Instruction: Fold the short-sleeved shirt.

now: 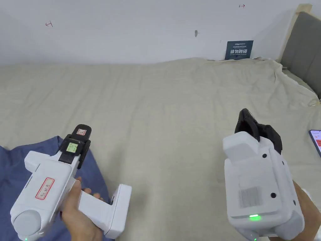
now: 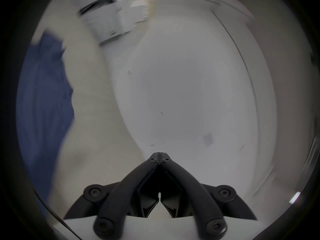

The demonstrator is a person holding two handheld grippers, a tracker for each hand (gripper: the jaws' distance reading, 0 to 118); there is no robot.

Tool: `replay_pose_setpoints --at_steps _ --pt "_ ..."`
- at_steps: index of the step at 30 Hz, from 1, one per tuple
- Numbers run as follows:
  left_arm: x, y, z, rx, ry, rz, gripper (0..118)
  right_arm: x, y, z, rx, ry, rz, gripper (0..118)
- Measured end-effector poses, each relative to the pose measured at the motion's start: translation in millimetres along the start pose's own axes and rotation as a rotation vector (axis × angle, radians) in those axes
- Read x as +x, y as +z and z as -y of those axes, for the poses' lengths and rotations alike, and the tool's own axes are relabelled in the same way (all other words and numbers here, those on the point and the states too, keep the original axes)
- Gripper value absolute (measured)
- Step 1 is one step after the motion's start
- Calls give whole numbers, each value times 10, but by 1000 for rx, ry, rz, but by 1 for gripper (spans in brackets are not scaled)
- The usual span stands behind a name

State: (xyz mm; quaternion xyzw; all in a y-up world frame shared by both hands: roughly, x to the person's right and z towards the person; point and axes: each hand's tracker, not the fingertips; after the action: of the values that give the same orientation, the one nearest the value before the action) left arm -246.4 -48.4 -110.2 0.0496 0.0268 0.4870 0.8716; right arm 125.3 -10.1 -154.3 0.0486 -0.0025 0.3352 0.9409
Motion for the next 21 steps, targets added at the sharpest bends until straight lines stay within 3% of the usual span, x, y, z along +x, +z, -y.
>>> replay_pose_setpoints --at_steps 4,7,12,21 --pt "396 -82 228 14 -640 -166 0 267 -103 51 -114 -408 -123 0" --pt "512 -108 456 14 -935 -202 0 347 -154 156 -169 -583 -164 0" --pt "464 -143 655 14 -1106 -258 0 324 -126 151 -202 -641 -175 0" --pt "452 -116 620 0 -1044 -244 0 326 -125 131 -205 -636 -182 0"
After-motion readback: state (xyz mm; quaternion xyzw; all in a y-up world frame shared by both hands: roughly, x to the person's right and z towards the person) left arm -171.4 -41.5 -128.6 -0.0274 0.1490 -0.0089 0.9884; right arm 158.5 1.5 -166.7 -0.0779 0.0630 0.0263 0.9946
